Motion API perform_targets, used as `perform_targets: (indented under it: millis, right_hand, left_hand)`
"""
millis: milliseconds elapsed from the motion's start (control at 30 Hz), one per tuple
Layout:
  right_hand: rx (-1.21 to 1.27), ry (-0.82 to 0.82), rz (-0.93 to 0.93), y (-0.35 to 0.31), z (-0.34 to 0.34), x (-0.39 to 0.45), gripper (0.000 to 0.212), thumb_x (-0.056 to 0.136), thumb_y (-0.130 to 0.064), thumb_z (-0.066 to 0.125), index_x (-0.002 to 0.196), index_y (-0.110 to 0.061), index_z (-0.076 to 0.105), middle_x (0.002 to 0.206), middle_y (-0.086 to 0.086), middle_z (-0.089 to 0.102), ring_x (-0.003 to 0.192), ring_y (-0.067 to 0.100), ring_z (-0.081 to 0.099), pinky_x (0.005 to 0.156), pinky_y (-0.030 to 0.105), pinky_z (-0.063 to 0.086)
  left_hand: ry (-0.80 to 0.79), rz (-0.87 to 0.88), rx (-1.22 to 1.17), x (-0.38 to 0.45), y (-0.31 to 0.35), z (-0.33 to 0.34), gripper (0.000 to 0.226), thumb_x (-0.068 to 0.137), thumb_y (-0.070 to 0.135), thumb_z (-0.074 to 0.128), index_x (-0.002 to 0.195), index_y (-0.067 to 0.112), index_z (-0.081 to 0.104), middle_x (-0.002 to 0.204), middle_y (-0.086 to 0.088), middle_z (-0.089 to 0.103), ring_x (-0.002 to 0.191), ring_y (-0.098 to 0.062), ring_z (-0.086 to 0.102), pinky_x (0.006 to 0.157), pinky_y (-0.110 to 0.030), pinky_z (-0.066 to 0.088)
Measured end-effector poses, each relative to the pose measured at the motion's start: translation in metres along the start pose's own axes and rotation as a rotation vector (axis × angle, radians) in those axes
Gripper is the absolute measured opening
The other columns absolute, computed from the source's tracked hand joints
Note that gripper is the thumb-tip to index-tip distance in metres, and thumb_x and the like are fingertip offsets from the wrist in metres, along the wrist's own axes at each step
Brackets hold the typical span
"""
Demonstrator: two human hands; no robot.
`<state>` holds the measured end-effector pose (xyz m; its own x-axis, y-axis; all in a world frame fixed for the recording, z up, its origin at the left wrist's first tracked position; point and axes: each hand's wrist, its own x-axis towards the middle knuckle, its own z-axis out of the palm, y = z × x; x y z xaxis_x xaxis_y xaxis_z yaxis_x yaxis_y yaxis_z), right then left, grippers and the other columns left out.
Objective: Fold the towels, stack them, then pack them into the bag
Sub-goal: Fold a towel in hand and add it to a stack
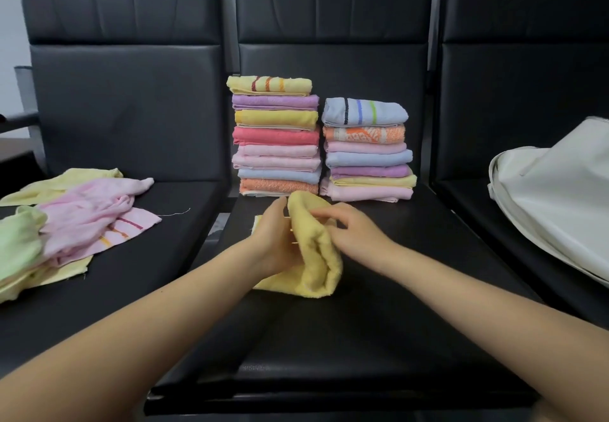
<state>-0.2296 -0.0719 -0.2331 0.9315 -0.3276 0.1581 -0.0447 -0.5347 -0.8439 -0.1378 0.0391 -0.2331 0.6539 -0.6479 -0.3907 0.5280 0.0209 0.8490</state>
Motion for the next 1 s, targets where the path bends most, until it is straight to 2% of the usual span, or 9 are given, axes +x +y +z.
perform_targets:
  millis: [100, 233, 433, 500, 600, 700, 833, 933, 1000]
  right_hand:
    - [-0.186, 0.020, 0.010, 0.003, 0.021, 0.005, 0.052, 0.097, -0.030, 0.053, 0.146, -0.026, 0.039, 0.149, 0.002, 0.029, 0.142, 0.016, 0.017, 0.116, 0.030, 0.017]
    - [-0.307, -0.063, 0.066, 0.002, 0.042, 0.011, 0.069, 0.099, -0.043, 0.045, 0.156, -0.022, 0.013, 0.162, 0.004, 0.003, 0.149, 0.021, -0.003, 0.119, 0.037, 0.008]
    - [-0.578, -0.195, 0.077, 0.006, 0.067, 0.018, 0.063, 0.103, -0.041, 0.033, 0.156, -0.016, 0.009, 0.163, 0.007, -0.005, 0.150, 0.022, -0.011, 0.120, 0.039, 0.007]
    - [-0.557, -0.167, 0.066, 0.006, 0.071, 0.020, 0.059, 0.104, -0.036, 0.031, 0.155, -0.014, 0.013, 0.163, 0.007, -0.003, 0.150, 0.022, -0.009, 0.120, 0.037, 0.005]
    - [-0.313, 0.022, 0.125, 0.006, 0.071, 0.019, 0.058, 0.101, -0.031, 0.040, 0.153, -0.013, 0.021, 0.161, 0.007, 0.005, 0.148, 0.025, 0.006, 0.118, 0.035, 0.013]
    - [0.131, 0.175, 0.374, 0.003, 0.062, 0.020, 0.057, 0.095, -0.030, 0.055, 0.144, -0.009, 0.035, 0.141, 0.011, 0.039, 0.119, 0.025, 0.046, 0.099, 0.036, 0.041]
    - [0.658, -0.009, 0.589, -0.007, 0.052, 0.011, 0.039, 0.086, -0.028, 0.072, 0.110, -0.008, 0.048, 0.114, 0.009, 0.060, 0.105, 0.026, 0.060, 0.093, 0.041, 0.050]
    - [0.778, -0.146, 0.533, -0.017, 0.047, 0.002, 0.018, 0.088, -0.023, 0.069, 0.094, -0.011, 0.056, 0.102, 0.009, 0.065, 0.096, 0.025, 0.063, 0.094, 0.042, 0.050]
    - [0.780, -0.150, 0.486, -0.027, 0.042, -0.001, 0.013, 0.089, -0.018, 0.066, 0.093, -0.014, 0.055, 0.099, 0.011, 0.065, 0.091, 0.025, 0.064, 0.087, 0.042, 0.052]
  left_hand:
    - [0.007, 0.002, -0.051, -0.011, 0.006, -0.006, 0.045, 0.097, 0.039, 0.042, 0.094, 0.000, 0.064, 0.082, -0.019, 0.069, 0.083, -0.031, 0.062, 0.069, -0.037, 0.047]
    - [0.164, 0.030, 0.040, -0.004, 0.011, -0.027, 0.036, 0.097, 0.032, 0.053, 0.120, 0.005, 0.057, 0.106, -0.018, 0.064, 0.097, -0.031, 0.062, 0.088, -0.043, 0.050]
    - [0.490, 0.296, 1.315, 0.010, -0.014, -0.066, 0.039, 0.102, 0.027, 0.032, 0.135, 0.010, 0.045, 0.135, -0.010, 0.050, 0.125, -0.029, 0.044, 0.102, -0.042, 0.035]
    - [0.525, 0.329, 1.445, 0.007, -0.021, -0.070, 0.039, 0.103, 0.030, 0.029, 0.130, 0.010, 0.047, 0.133, -0.011, 0.049, 0.122, -0.029, 0.043, 0.099, -0.041, 0.036]
    - [0.548, 0.359, 1.432, 0.005, -0.023, -0.069, 0.040, 0.104, 0.031, 0.028, 0.132, 0.011, 0.048, 0.133, -0.011, 0.048, 0.120, -0.027, 0.045, 0.096, -0.039, 0.038]
    - [0.558, 0.374, 1.405, 0.004, -0.023, -0.068, 0.040, 0.104, 0.029, 0.028, 0.131, 0.009, 0.050, 0.131, -0.012, 0.049, 0.119, -0.030, 0.047, 0.096, -0.039, 0.038]
    - [0.532, 0.390, 1.337, 0.001, -0.023, -0.070, 0.037, 0.104, 0.026, 0.029, 0.122, 0.006, 0.055, 0.125, -0.015, 0.051, 0.115, -0.031, 0.050, 0.097, -0.041, 0.039]
    - [0.401, 0.374, 1.211, -0.010, -0.017, -0.067, 0.037, 0.104, 0.026, 0.029, 0.090, 0.012, 0.060, 0.108, -0.013, 0.058, 0.101, -0.030, 0.055, 0.088, -0.039, 0.041]
    - [0.321, 0.301, 0.999, -0.022, -0.011, -0.056, 0.045, 0.105, 0.037, 0.026, 0.108, 0.011, 0.064, 0.112, -0.008, 0.059, 0.107, -0.025, 0.055, 0.090, -0.032, 0.039]
